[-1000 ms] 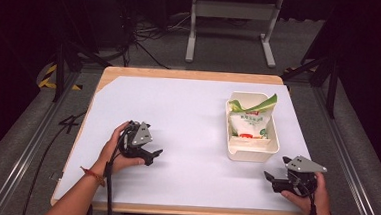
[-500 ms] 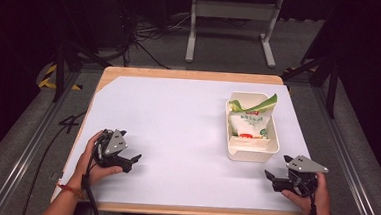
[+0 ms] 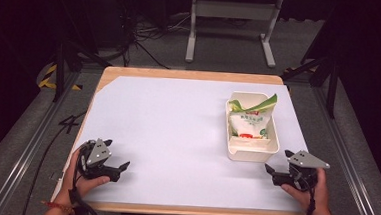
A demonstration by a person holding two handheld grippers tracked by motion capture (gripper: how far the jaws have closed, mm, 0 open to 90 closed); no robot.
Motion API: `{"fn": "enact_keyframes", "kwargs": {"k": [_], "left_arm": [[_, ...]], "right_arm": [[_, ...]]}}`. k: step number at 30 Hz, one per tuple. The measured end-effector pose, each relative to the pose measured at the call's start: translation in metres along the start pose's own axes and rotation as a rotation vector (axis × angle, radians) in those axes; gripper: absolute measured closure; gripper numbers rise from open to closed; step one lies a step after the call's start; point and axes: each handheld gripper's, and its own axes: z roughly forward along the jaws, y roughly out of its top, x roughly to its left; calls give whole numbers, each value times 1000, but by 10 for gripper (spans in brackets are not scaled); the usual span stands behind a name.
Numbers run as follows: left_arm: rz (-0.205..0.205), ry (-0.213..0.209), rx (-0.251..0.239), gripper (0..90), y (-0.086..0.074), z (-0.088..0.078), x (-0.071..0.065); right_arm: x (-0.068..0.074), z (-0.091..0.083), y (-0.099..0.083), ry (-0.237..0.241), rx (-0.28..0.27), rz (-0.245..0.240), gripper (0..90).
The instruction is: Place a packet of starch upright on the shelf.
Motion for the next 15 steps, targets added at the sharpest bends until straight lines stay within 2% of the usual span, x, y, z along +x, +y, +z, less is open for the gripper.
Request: {"fn": "enact_keyframes", "kwargs": {"k": [1, 3, 5, 9, 15], "left_arm": [[-8, 1, -11, 72, -1, -2, 0], [-7, -3, -6, 71, -3, -2, 0], [-23, -16, -3, 70, -6, -2, 1], [-35, -13, -4, 70, -9, -4, 2], [-30, -19, 2, 69, -8, -2, 2]], "right_arm": [[0, 1, 1, 0, -3, 3, 138], [-1, 2, 3, 3, -8, 1, 138], [-1, 4, 4, 4, -9, 1, 137], [-3, 8, 7, 9, -11, 12, 138], [-3, 9, 7, 11, -8, 7, 137]]}}
